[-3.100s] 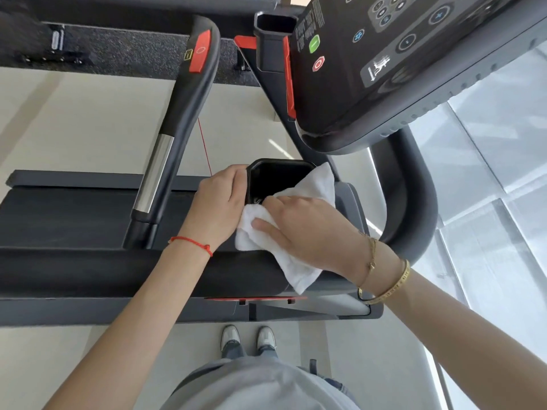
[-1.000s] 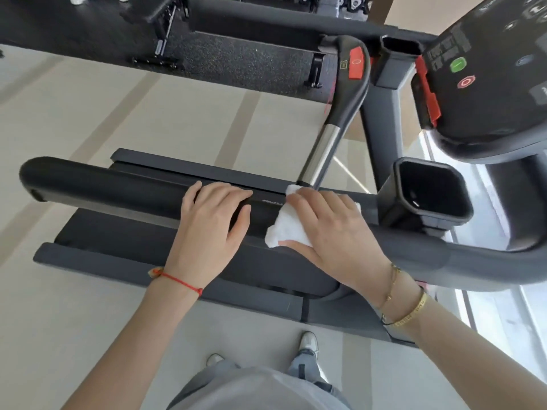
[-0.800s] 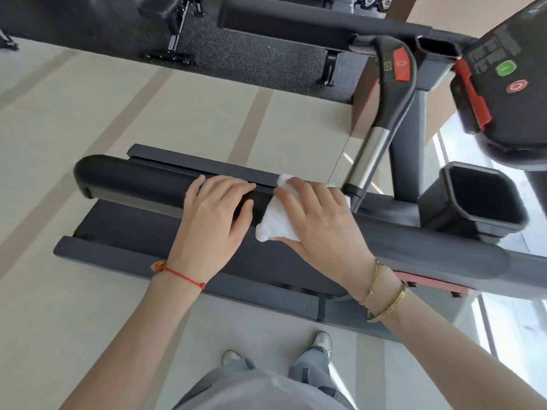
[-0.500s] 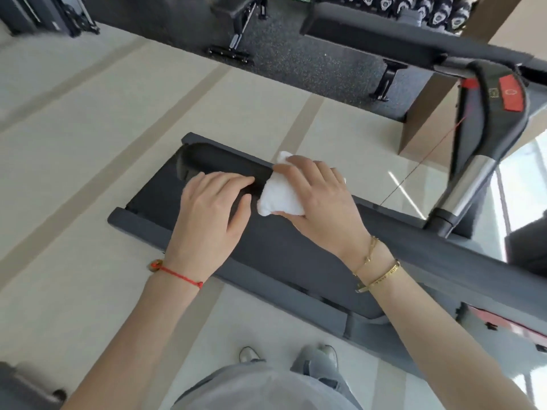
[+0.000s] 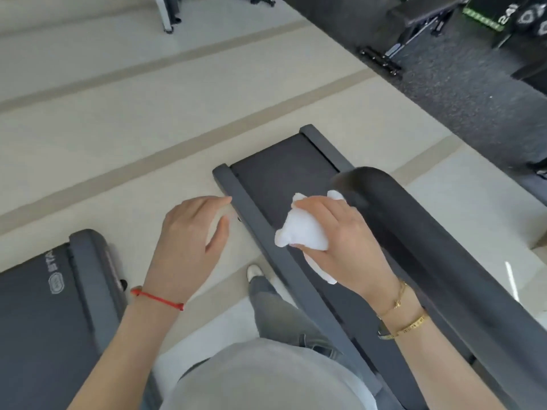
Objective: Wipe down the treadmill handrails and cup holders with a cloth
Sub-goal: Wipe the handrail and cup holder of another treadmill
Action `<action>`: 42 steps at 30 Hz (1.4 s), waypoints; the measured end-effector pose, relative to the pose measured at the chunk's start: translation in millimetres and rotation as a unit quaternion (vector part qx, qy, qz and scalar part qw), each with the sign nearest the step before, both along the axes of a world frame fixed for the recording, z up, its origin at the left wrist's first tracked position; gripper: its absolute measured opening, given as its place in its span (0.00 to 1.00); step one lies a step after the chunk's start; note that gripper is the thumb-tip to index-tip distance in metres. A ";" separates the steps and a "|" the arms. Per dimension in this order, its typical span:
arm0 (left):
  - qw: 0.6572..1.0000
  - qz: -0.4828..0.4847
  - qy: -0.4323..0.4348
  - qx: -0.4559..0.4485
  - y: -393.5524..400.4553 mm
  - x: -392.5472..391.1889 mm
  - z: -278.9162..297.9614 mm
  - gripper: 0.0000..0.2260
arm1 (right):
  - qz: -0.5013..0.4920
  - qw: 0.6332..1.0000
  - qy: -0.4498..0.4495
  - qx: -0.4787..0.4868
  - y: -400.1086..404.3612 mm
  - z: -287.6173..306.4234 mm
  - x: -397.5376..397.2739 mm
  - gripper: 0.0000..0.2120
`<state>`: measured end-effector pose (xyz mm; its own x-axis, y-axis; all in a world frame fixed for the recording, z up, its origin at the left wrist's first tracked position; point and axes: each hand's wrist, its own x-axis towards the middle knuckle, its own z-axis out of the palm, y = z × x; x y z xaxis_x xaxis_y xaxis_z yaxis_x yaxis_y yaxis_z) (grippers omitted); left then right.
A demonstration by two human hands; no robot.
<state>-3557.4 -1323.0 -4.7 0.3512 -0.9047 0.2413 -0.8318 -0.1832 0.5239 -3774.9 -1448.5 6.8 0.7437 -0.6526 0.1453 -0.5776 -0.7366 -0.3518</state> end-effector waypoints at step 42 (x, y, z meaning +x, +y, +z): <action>0.989 0.145 0.017 0.034 -351.7 632.6 -0.6 0.12 | -0.041 0.986 -0.076 0.144 -394.3 -36.8 646.7 0.23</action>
<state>-2924.8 -1674.7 -5.3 0.6048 -0.7785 0.1678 -0.7217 -0.4467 0.5288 -3128.2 -1842.8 -29.9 0.6707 -0.7399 0.0515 -0.5553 -0.5470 -0.6264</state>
